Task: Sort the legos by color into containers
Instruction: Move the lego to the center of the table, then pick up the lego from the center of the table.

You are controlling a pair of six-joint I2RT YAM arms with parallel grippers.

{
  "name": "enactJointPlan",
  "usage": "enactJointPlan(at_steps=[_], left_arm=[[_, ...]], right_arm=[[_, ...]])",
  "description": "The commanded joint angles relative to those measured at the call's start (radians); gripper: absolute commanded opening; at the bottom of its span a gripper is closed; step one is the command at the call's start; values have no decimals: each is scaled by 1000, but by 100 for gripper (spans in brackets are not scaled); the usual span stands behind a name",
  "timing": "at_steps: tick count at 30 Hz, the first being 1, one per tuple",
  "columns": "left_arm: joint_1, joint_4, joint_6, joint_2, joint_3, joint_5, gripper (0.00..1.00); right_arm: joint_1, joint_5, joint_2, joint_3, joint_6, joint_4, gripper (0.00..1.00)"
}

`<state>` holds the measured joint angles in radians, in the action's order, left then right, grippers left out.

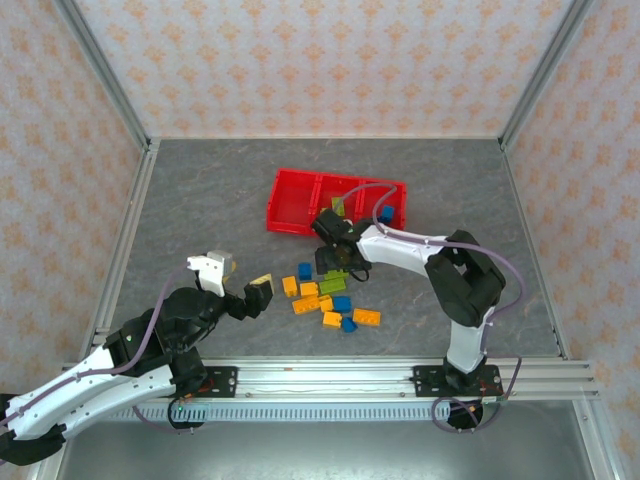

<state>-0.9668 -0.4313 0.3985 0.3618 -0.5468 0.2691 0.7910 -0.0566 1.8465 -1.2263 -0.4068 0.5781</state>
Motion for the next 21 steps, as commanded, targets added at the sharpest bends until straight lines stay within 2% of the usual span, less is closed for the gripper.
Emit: enactJointPlan(at_steps=[1, 9, 15, 21], left_arm=[[-5, 8, -11, 2, 8, -8, 99], [-5, 4, -7, -7, 6, 3, 99], [-5, 3, -7, -18, 8, 7, 99], [-5, 5, -7, -11, 7, 3, 99]], right_arm=[[0, -11, -38, 16, -7, 2, 86], [15, -42, -18, 20, -35, -23, 85], [18, -10, 14, 23, -34, -8, 85], [17, 11, 48, 17, -28, -2, 80]])
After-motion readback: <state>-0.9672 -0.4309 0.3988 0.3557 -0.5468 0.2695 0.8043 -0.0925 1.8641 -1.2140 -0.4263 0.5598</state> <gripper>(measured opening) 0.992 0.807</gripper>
